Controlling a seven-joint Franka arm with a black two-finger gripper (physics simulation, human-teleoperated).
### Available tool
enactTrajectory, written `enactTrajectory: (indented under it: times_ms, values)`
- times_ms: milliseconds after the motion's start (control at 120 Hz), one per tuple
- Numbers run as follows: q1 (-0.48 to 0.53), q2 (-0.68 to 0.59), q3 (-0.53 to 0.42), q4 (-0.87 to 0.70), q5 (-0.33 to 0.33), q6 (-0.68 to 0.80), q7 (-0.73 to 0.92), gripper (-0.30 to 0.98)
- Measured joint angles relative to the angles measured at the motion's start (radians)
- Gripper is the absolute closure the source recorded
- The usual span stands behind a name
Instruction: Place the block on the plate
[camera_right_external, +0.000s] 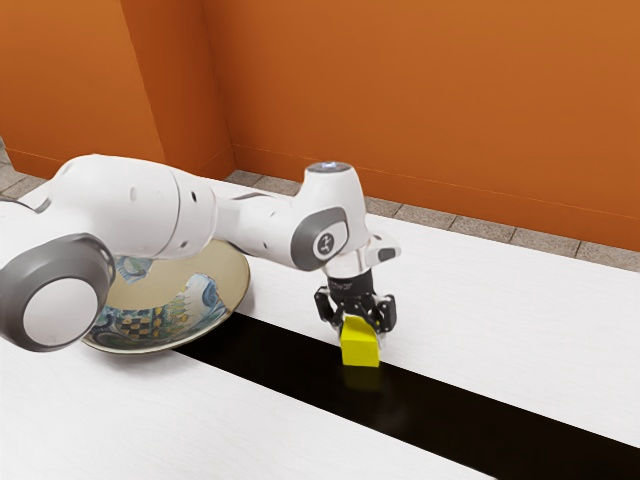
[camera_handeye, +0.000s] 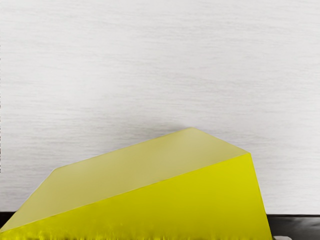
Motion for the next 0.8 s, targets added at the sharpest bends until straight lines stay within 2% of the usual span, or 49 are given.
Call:
enactTrajectory:
  times_ms: [100,233,442,800]
  values:
    - [-0.001,0.004,0.0,-0.002,0.007,-0.001,-0.028,0.28]
    - [0.0,0.0,0.0,-0.005,0.011,-0.005,-0.058,0.26]
    - [0.023,-0.11,0.001,-0.029,0.052,-0.034,-0.092,0.28]
    - [0.215,-0.332,0.001,-0.17,0.128,-0.052,-0.133,0.28]
